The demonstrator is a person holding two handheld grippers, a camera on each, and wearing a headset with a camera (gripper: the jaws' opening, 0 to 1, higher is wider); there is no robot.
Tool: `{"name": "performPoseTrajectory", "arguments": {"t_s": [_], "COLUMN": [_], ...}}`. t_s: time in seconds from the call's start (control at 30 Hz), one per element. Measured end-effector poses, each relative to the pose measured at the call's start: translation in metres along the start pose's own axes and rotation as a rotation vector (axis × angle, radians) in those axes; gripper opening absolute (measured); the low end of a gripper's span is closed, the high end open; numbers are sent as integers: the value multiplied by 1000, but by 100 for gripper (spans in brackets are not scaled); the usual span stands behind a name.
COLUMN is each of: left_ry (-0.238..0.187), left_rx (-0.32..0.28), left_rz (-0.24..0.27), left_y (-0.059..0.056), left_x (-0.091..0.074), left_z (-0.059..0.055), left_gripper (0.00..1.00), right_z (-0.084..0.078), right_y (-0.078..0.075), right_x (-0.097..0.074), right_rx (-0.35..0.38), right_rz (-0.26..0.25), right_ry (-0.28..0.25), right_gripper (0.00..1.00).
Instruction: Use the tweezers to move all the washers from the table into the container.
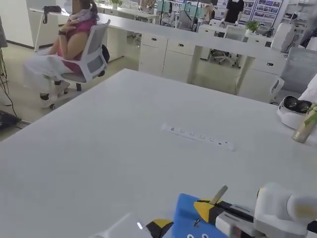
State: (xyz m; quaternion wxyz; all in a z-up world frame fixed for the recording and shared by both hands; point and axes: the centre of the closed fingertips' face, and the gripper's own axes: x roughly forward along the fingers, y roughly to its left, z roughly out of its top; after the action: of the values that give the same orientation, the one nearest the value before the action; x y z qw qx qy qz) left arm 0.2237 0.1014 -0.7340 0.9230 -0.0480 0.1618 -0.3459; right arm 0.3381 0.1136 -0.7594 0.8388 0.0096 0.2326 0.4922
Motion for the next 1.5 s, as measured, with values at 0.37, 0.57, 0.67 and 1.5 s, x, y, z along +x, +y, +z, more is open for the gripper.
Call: {"name": "performPoseTrajectory", "arguments": {"t_s": [0.37, 0.57, 0.67, 1.5], "left_ry": [6, 10, 14, 32], "left_rx": [3, 3, 5, 1], "left_rz": [0, -2, -3, -10], "left_y": [-1, -1, -1, -2], "left_x": [0, 1, 1, 2], "left_z": [-1, -2, -3, -8], "left_gripper": [74, 74, 74, 73], "right_z": [-19, -29, -32, -45], "right_y": [-12, -18, -17, -16], "right_x": [11, 15, 17, 21], "right_rx": [-8, 4, 5, -39], "right_rz": [-39, -52, -51, -66], "right_ry": [56, 78, 88, 128], "right_gripper": [4, 4, 4, 4]}}
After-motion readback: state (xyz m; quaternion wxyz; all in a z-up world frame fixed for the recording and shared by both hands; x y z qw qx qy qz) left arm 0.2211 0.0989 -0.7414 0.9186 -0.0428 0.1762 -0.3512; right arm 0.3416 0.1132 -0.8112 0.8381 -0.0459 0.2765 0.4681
